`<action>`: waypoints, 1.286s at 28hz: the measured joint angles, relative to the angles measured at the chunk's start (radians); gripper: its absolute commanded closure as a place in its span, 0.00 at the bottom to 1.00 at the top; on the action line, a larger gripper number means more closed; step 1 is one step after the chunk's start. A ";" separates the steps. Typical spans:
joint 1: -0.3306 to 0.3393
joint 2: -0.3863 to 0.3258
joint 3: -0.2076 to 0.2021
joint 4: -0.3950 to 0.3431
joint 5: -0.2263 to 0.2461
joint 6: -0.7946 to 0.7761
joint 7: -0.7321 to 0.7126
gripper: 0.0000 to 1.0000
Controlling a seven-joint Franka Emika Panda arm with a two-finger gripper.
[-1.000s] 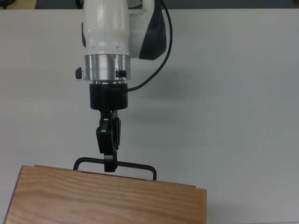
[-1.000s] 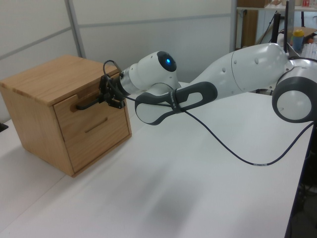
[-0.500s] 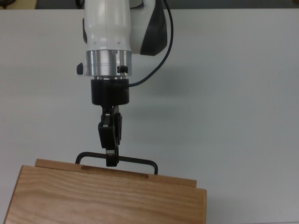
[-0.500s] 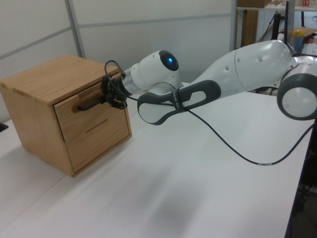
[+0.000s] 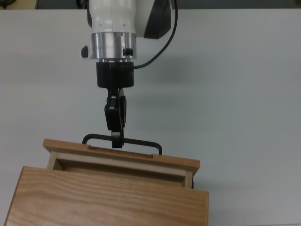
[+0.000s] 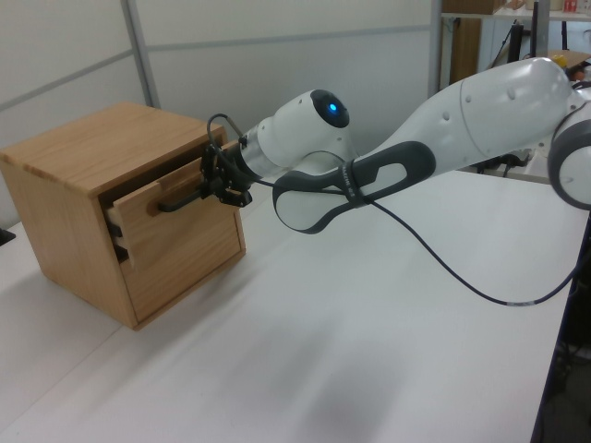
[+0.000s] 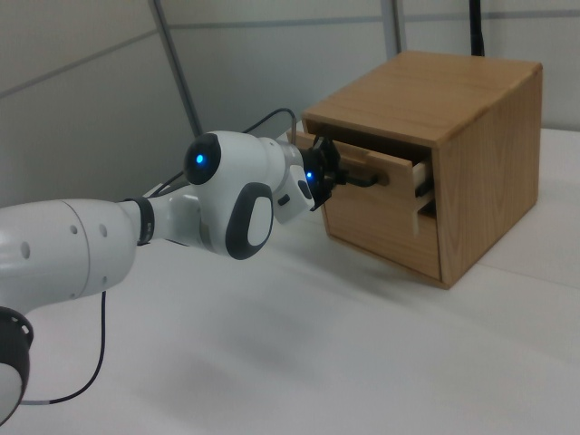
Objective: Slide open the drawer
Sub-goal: 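Pull the handle outward, sliding the upper drawer out of the cabinet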
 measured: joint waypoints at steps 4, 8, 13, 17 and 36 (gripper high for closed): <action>0.000 -0.039 0.004 -0.051 0.000 0.000 0.003 1.00; 0.000 -0.074 0.008 -0.096 0.001 0.000 0.005 1.00; 0.000 -0.109 0.011 -0.131 0.001 -0.025 0.012 1.00; -0.001 -0.132 0.015 -0.132 0.001 -0.092 0.021 1.00; 0.000 -0.243 0.044 -0.119 0.001 -0.477 0.058 1.00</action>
